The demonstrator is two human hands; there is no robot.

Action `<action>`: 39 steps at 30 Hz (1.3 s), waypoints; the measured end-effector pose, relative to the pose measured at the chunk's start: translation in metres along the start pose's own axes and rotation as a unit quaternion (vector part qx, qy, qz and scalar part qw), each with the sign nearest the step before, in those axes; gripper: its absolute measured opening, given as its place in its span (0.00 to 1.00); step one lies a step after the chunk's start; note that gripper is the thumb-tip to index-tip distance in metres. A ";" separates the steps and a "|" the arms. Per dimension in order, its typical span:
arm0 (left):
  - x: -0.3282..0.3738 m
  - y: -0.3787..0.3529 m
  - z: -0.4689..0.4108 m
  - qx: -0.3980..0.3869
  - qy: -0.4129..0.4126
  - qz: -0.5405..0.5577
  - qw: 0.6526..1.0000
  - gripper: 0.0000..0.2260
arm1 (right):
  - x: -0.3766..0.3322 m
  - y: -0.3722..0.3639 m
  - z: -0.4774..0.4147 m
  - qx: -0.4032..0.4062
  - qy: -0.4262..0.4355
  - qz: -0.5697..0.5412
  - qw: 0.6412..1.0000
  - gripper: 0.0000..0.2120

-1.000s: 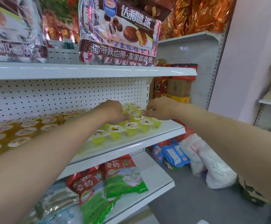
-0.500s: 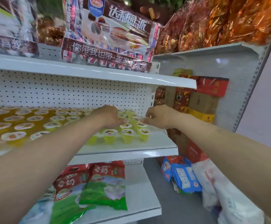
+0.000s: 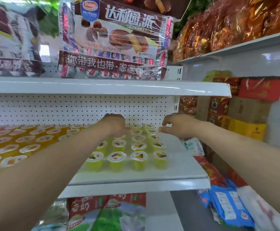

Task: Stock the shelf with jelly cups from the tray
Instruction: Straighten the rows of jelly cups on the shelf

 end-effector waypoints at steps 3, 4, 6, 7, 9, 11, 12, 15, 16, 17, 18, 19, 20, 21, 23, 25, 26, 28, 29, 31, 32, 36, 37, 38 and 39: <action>-0.018 -0.002 -0.042 -0.005 -0.002 0.026 1.000 0.23 | 0.006 0.001 -0.034 -0.008 -0.014 0.003 1.000 0.22; -0.024 -0.004 -0.057 0.001 -0.009 0.035 0.999 0.22 | 0.006 0.001 -0.048 -0.008 -0.012 0.002 1.000 0.21; -0.036 -0.007 -0.087 0.016 -0.025 0.050 0.998 0.20 | 0.008 -0.002 -0.079 0.004 -0.004 -0.010 1.000 0.19; -0.039 -0.009 -0.098 0.019 -0.030 0.056 0.998 0.19 | 0.011 -0.005 -0.090 0.014 -0.004 -0.020 1.000 0.17; -0.046 -0.013 -0.124 0.009 -0.024 0.050 0.998 0.20 | 0.016 -0.015 -0.116 0.033 -0.017 -0.042 0.998 0.14; -0.052 -0.018 -0.149 -0.005 -0.014 0.032 0.999 0.20 | 0.019 -0.029 -0.138 0.038 -0.033 -0.069 0.996 0.13; -0.055 -0.020 -0.159 -0.009 -0.007 0.025 1.000 0.21 | 0.019 -0.035 -0.147 0.036 -0.038 -0.080 0.995 0.14; -0.063 -0.023 -0.181 -0.019 0.000 0.080 0.997 0.17 | 0.020 -0.048 -0.168 0.032 -0.044 -0.087 0.995 0.13; -0.064 -0.023 -0.185 -0.016 -0.006 0.107 0.994 0.17 | 0.020 -0.052 -0.174 0.029 -0.046 -0.084 0.995 0.13; -0.064 -0.023 -0.188 -0.011 -0.010 0.132 0.991 0.17 | 0.021 -0.055 -0.179 0.026 -0.049 -0.078 0.995 0.13; -0.062 -0.024 -0.191 -0.002 -0.017 0.153 0.988 0.17 | 0.022 -0.058 -0.183 0.024 -0.054 -0.072 0.996 0.13; -0.060 -0.025 -0.194 0.004 -0.021 0.168 0.985 0.17 | 0.022 -0.061 -0.186 0.021 -0.061 -0.069 0.996 0.13; -0.055 -0.028 -0.196 0.008 -0.027 0.177 0.984 0.17 | 0.023 -0.063 -0.189 0.016 -0.070 -0.067 0.995 0.13; -0.050 -0.031 -0.199 0.007 -0.031 0.183 0.983 0.17 | 0.022 -0.066 -0.190 0.005 -0.079 -0.062 0.995 0.14; -0.039 -0.038 -0.206 -0.007 -0.037 0.187 0.982 0.17 | 0.021 -0.072 -0.193 -0.014 -0.091 -0.051 0.994 0.17; -0.027 -0.046 -0.211 -0.018 -0.039 0.185 0.982 0.16 | 0.021 -0.078 -0.197 -0.019 -0.096 -0.052 0.994 0.18; -0.022 -0.048 -0.214 -0.018 -0.040 0.185 0.982 0.17 | 0.023 -0.081 -0.199 -0.018 -0.100 -0.057 0.993 0.18; -0.015 -0.052 -0.220 -0.021 -0.038 0.182 0.982 0.21 | 0.026 -0.086 -0.204 -0.013 -0.112 -0.070 0.991 0.16; -0.013 -0.054 -0.223 -0.023 -0.035 0.180 0.983 0.23 | 0.028 -0.089 -0.206 -0.012 -0.119 -0.074 0.990 0.16; -0.010 -0.057 -0.227 -0.027 -0.028 0.180 0.983 0.24 | 0.031 -0.094 -0.209 -0.011 -0.130 -0.074 0.989 0.16; -0.009 -0.058 -0.229 -0.029 -0.027 0.180 0.983 0.24 | 0.032 -0.095 -0.210 -0.009 -0.132 -0.074 0.988 0.16; -0.003 -0.066 -0.237 -0.022 -0.015 0.134 0.991 0.22 | 0.035 -0.096 -0.210 -0.005 -0.118 -0.071 0.990 0.17; -0.001 -0.069 -0.239 -0.019 -0.009 0.129 0.991 0.23 | 0.034 -0.097 -0.210 -0.008 -0.113 -0.069 0.991 0.17; 0.000 -0.071 -0.240 -0.015 -0.006 0.128 0.992 0.22 | 0.033 -0.097 -0.210 -0.010 -0.110 -0.071 0.991 0.17; 0.001 -0.073 -0.242 -0.010 -0.005 0.126 0.992 0.22 | 0.033 -0.098 -0.210 -0.010 -0.111 -0.076 0.991 0.17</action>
Point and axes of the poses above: each hand's wrist, its own z-axis away from the middle knuckle, its own y-axis out of the back of the hand, x = y × z, the point moved 4 cm from there along -z, towards the middle knuckle, and after that the axes turned 1 degree about -x, right-handed, at the moved point
